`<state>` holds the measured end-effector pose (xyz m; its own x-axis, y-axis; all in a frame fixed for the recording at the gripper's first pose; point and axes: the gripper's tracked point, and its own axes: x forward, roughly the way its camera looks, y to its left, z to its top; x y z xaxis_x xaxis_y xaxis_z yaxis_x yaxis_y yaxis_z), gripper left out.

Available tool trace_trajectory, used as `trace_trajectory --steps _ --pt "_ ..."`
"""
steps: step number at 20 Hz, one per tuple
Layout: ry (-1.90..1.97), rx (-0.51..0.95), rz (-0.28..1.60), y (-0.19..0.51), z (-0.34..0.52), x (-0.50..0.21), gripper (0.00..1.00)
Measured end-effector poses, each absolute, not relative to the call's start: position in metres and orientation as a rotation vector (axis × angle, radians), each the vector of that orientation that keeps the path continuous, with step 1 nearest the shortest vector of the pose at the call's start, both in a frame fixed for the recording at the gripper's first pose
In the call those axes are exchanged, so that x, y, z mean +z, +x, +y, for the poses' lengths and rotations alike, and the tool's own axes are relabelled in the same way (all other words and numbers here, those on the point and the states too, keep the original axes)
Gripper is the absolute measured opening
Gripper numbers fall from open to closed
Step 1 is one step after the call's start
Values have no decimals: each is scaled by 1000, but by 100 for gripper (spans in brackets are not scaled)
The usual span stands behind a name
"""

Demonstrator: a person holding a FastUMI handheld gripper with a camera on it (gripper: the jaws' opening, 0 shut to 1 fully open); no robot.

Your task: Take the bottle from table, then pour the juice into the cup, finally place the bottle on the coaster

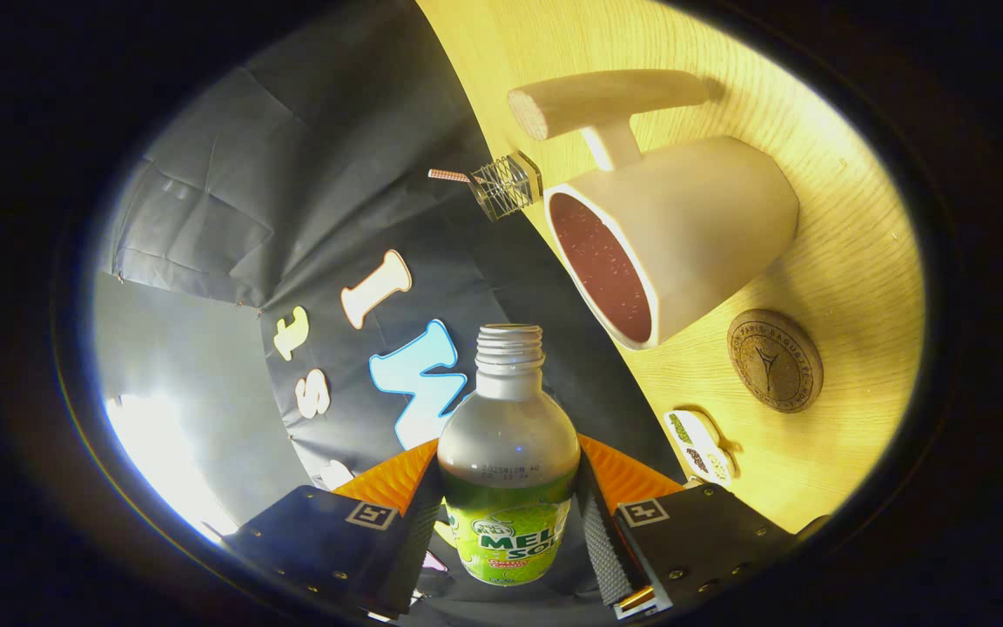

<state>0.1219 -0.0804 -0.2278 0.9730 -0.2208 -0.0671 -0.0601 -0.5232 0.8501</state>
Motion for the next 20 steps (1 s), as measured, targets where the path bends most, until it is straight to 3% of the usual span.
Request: trace_trajectory --steps 20 --pt "2073 -220 -153 120 -76 -238 77"
